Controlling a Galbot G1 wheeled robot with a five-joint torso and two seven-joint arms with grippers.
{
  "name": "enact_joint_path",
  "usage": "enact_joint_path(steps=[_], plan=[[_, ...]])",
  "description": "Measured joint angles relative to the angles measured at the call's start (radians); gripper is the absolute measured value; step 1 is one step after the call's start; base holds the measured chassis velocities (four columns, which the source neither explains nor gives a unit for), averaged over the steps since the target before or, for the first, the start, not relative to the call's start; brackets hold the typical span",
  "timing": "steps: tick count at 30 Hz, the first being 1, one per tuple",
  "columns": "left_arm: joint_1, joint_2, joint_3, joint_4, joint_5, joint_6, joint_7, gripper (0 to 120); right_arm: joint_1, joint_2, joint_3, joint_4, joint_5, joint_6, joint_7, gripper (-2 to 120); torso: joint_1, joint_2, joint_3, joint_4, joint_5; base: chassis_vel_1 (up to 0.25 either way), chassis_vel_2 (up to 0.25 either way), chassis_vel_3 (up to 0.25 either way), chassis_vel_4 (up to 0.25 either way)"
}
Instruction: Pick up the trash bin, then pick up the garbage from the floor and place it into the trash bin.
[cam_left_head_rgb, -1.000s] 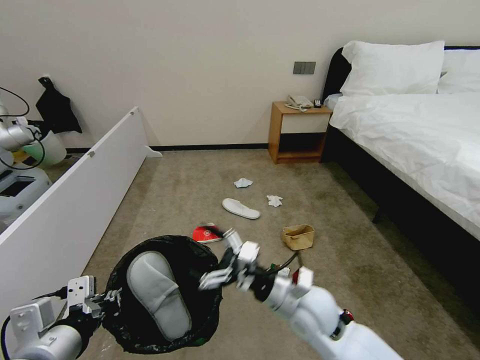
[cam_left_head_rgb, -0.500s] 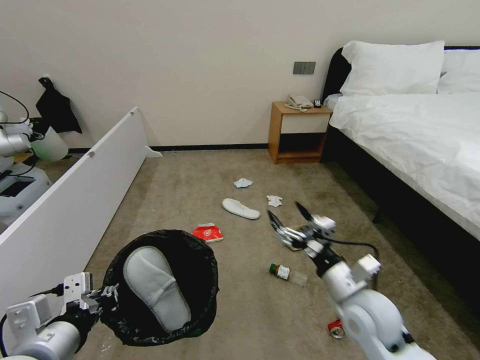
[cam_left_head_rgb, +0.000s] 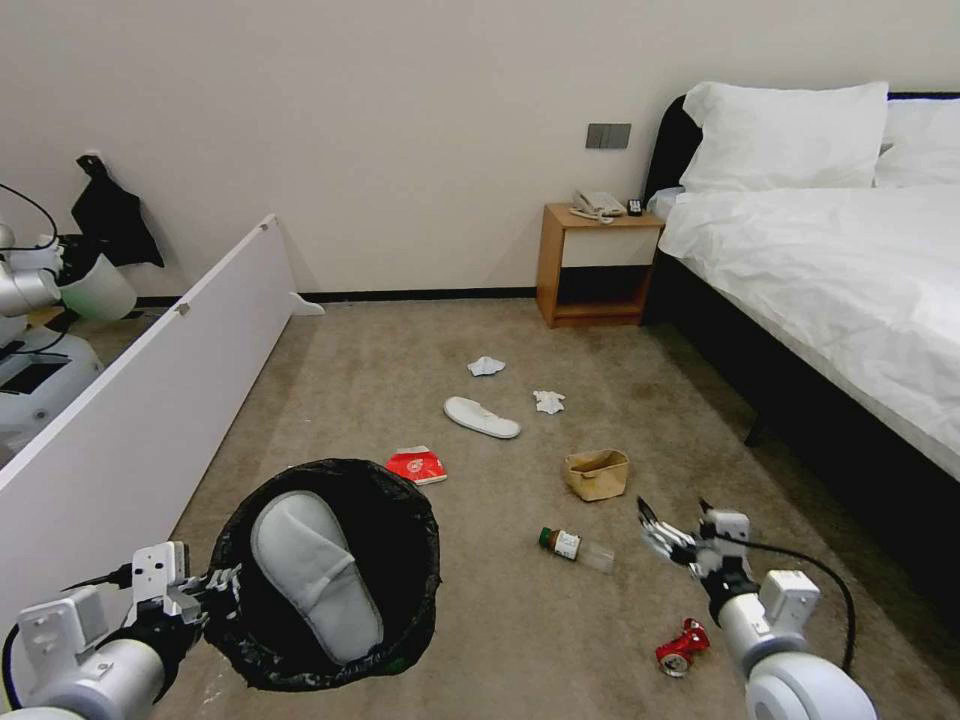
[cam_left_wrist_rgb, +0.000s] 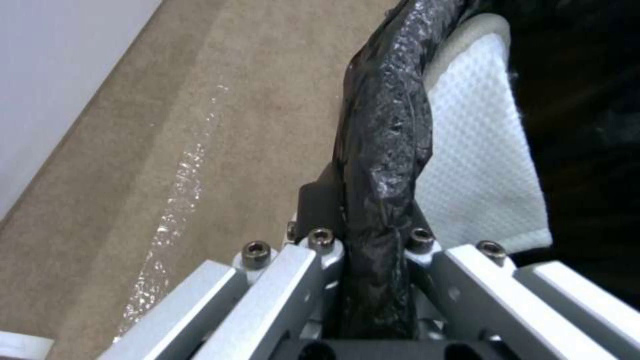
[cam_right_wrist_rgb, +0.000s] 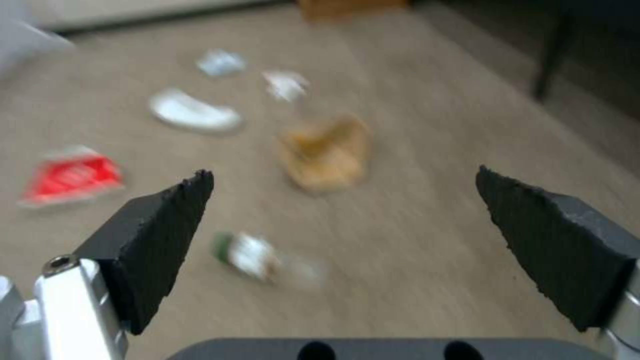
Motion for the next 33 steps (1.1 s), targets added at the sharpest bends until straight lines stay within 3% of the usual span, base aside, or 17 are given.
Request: enact_joint_path(steps=[15,33], plan=[[0.007,0.007,-0.015,-0.006,-0.005,0.000,0.002,3,0.041,0.038,-0.006,-0.181,0.080,-0.155,0.076,100,0.000,0.000,0.000,0.0003,-0.0002,0.000,0.000,0.000,0.000],[0.021,0.004,-0.019,-0.022,-0.007,0.000,-0.001,3,0.142,0.077,-0.007,-0.429,0.100,-0.163,0.068,100,0.000,0.000,0.000,0.0001,-0.0002,0.000,0.000,0.000,0.000]])
